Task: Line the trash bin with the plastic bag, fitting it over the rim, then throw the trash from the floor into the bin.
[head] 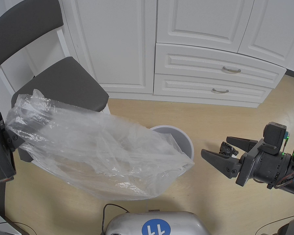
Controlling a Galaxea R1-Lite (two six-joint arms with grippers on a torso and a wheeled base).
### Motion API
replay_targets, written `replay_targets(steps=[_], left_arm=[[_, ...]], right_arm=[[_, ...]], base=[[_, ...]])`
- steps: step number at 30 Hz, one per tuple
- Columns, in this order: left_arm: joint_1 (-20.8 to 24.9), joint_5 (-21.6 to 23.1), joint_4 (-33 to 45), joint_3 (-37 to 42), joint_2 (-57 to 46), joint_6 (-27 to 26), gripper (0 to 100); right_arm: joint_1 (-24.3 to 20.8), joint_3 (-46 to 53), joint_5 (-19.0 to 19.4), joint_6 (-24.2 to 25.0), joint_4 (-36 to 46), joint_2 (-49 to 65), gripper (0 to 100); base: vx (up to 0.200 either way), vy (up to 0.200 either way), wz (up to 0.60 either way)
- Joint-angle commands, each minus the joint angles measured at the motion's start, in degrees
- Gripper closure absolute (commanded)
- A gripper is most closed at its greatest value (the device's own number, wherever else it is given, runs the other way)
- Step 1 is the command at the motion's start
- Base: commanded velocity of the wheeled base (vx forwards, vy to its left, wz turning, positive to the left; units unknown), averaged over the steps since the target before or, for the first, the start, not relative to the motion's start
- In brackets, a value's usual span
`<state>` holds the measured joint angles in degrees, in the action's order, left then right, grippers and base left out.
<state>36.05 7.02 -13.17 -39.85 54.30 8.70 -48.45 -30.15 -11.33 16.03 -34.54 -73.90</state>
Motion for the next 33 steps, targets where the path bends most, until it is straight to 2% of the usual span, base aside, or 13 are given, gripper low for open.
replay_targets(steps=[1,14,22,28,33], left_arm=[[0.16,0.01,-0.02,0.04,-0.24,0.00,100],[1.66,0.10,-0.02,0.39,-0.33,-0.27,100],[2.54,0.19,-0.02,0.83,-2.18,-0.71,100],[4.12,0.27,-0.02,1.00,-2.09,-0.79,100],[4.12,0.19,-0.19,0.83,-0.24,-0.62,100]], right_arm=[[-0.42,0.18,-0.10,-0.03,-0.44,-1.60,0],[-0.51,0.00,-0.10,0.14,-0.36,-2.30,0],[-2.88,0.62,-1.16,-0.47,-0.53,-4.59,0],[-3.15,-0.09,-1.77,0.93,-1.32,-7.31,0],[-3.94,0.18,-2.03,0.32,-2.55,-4.15,0]], base=[[0.000,0.000,0.00],[0.000,0.000,0.00],[0.000,0.000,0.00],[0.000,0.000,0.00],[0.000,0.000,0.00]])
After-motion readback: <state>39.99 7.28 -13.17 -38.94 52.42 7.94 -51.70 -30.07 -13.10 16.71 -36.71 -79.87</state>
